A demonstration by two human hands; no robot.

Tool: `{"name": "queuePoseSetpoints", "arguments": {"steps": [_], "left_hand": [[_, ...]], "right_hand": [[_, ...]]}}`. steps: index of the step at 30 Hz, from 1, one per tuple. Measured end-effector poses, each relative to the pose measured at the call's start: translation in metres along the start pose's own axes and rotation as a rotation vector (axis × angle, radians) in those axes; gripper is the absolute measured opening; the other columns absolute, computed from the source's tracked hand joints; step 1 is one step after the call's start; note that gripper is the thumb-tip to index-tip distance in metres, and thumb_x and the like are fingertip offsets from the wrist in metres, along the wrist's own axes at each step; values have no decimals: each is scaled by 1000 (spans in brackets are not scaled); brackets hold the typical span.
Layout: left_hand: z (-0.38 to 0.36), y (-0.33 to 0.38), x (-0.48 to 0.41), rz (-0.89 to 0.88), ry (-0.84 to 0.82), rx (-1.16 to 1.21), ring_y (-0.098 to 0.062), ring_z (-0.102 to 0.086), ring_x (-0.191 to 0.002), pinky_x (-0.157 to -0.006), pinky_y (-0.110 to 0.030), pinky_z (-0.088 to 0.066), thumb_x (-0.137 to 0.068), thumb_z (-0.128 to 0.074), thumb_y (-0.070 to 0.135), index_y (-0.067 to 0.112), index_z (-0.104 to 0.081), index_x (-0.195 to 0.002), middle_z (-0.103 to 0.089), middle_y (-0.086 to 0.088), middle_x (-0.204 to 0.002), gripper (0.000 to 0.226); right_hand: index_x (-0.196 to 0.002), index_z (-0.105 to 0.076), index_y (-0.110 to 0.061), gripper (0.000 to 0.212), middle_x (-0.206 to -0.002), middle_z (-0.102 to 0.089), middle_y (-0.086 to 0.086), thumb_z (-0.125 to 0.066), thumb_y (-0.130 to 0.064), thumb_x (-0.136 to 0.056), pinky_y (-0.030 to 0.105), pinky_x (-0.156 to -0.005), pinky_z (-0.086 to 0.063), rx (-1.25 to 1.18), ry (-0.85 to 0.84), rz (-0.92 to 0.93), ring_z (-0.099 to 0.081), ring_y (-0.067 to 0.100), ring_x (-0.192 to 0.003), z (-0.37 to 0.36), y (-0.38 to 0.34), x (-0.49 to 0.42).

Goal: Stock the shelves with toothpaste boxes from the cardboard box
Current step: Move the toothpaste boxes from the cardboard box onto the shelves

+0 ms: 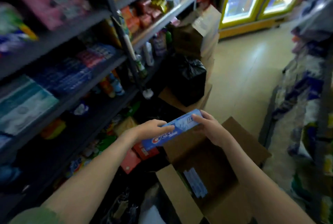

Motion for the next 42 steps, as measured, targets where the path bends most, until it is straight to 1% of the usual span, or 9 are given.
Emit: {"name": "queuePoseSetpoints", "arguments": {"steps": [6, 15, 19, 25, 29, 31, 36, 40, 42], "left_hand": [[68, -40, 80, 67, 71, 599, -14, -65, -68, -62, -25, -50, -95, -43, 50, 14, -64, -103, -69, -4, -87, 42], [148, -118, 185, -138, 774, 1183, -14, -63, -72, -59, -24, -53, -95, -52, 11, 11, -59, -99, -65, -6, -88, 8], [177, -138, 206, -211, 1055, 1321, -16, -64, -80, -65, -24, -56, -94, -56, 9, 8, -58, -94, -65, -7, -90, 1], [227, -160, 243, -157, 1339, 1208, -21, -67, -93, -78, -32, -56, -89, -65, 20, 2, -57, -104, -67, -11, -101, 24], [261, -168, 266, -38, 1496, 879, -17, -66, -88, -83, -38, -56, -91, -64, 24, 13, -63, -95, -68, -6, -101, 12], [273, -173, 270, 56, 1595, 650, -9, -61, -83, -76, -29, -51, -93, -61, 24, 13, -65, -103, -67, 2, -104, 16], [303, -186, 258, 188, 1702, 442, -16, -57, -103, -80, -16, -38, -98, -52, 18, 5, -55, -131, -59, -8, -126, 35], [332, -196, 235, 274, 1689, 482, -28, -49, -122, -98, -34, -44, -101, -43, 12, 8, -36, -146, -42, -14, -142, 46], [344, -200, 226, 324, 1697, 452, -31, -45, -126, -101, -42, -44, -100, -40, 7, 9, -30, -148, -39, -15, -144, 49]], "right_hand": [[-100, -60, -10, 12, -87, -64, 5, -55, -20, -94, 21, -57, -52, 58, -41, 109, -64, 13, -71, -98, -48, -32], [-96, -59, -9, 12, -87, -62, 7, -50, -18, -97, 24, -61, -54, -54, -78, 182, -61, 17, -76, -236, -101, -76], [-100, -57, -9, 12, -93, -62, 9, -50, -18, -98, 23, -60, -56, -33, -118, 203, -61, 18, -82, -296, -123, -96], [-115, -61, -17, 49, -120, -54, 10, -58, -55, -86, 27, -58, -48, 363, -116, 242, -61, 21, -87, -363, -150, -137], [-95, -64, -12, 20, -94, -70, 12, -55, -30, -96, 41, -71, -55, 476, -133, 369, -66, 29, -82, -408, -179, -147], [-89, -59, -13, 16, -86, -64, 8, -56, -27, -95, 36, -67, -48, 596, -113, 484, -60, 23, -76, -429, -192, -157], [-124, -48, -7, 36, -108, -56, 7, -57, -26, -94, 32, -71, -41, 701, -61, 576, -53, 21, -91, -473, -215, -199], [-136, -43, -12, 41, -113, -58, 4, -49, -8, -95, 29, -63, -48, 768, -118, 571, -56, 17, -84, -501, -221, -236], [-140, -40, -14, 49, -122, -59, 8, -45, -1, -93, 40, -79, -52, 737, -156, 529, -58, 20, -90, -508, -218, -253]]}}
Point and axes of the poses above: each hand's wrist, its own x-axis away from the middle knuckle, its own z-axis out of the back of the hand, y = z × x, the point moved 1 cm from there along -x, towards the middle knuckle
